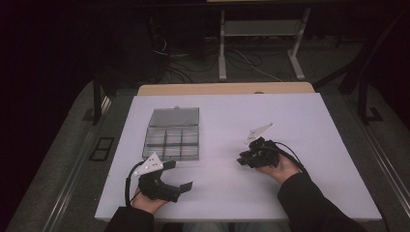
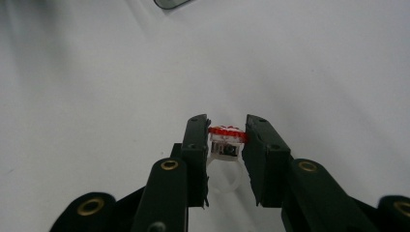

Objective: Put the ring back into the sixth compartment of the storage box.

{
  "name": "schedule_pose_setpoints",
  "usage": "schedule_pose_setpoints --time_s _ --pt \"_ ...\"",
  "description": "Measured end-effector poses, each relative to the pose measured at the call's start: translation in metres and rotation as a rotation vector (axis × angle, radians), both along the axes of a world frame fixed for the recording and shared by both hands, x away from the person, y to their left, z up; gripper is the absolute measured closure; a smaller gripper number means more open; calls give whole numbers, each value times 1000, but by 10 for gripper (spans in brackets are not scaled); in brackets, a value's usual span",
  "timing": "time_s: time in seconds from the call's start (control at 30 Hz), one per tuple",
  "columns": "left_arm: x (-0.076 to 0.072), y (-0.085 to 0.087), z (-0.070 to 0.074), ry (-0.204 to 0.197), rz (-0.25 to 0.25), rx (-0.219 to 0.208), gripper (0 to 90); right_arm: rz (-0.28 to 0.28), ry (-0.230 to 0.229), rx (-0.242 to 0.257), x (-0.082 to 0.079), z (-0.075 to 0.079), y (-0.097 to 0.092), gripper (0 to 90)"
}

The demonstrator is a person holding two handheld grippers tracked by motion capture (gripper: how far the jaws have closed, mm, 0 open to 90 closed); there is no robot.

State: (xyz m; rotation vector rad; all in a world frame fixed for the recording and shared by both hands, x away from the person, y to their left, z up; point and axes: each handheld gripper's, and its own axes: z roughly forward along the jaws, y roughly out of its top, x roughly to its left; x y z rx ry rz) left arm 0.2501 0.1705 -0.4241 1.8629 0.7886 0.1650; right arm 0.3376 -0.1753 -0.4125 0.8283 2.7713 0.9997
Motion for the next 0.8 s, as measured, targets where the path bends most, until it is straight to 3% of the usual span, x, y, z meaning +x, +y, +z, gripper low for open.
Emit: schedule_pose_setpoints --time_s 0.27,0.47,0.8 --pt "0 0 0 1 0 -1 0 8 -2 6 4 7 4 710" --pt "0 0 0 0 -2 -1 0 21 7 43 9 16 9 710" --pt "0 0 0 0 -3 -2 0 45 -1 41 14 25 17 710"
